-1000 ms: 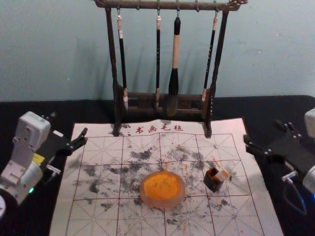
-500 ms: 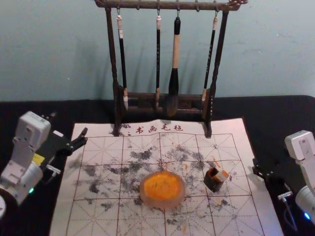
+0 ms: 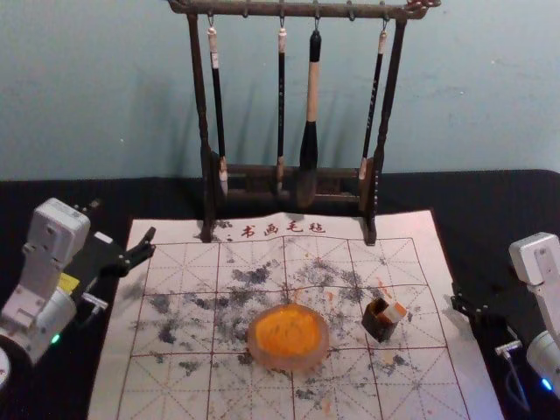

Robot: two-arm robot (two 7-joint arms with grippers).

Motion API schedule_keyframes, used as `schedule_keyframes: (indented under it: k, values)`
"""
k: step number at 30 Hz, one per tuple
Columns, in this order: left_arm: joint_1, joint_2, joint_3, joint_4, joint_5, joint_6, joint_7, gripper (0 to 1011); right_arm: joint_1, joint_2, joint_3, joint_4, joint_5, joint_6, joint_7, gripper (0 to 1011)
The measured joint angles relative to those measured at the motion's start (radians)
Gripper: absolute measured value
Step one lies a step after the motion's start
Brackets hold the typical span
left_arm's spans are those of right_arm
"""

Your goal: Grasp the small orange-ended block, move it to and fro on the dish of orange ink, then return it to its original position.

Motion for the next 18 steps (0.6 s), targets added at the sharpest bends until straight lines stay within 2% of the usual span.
schedule_keyframes:
  k: [18]
  values:
    - [0.0,0.0,0.0,0.0,0.0,0.0,0.0,1001,-0.001,0.002,-0.002,-0.003,-0.002,-0.001,-0.002,1000]
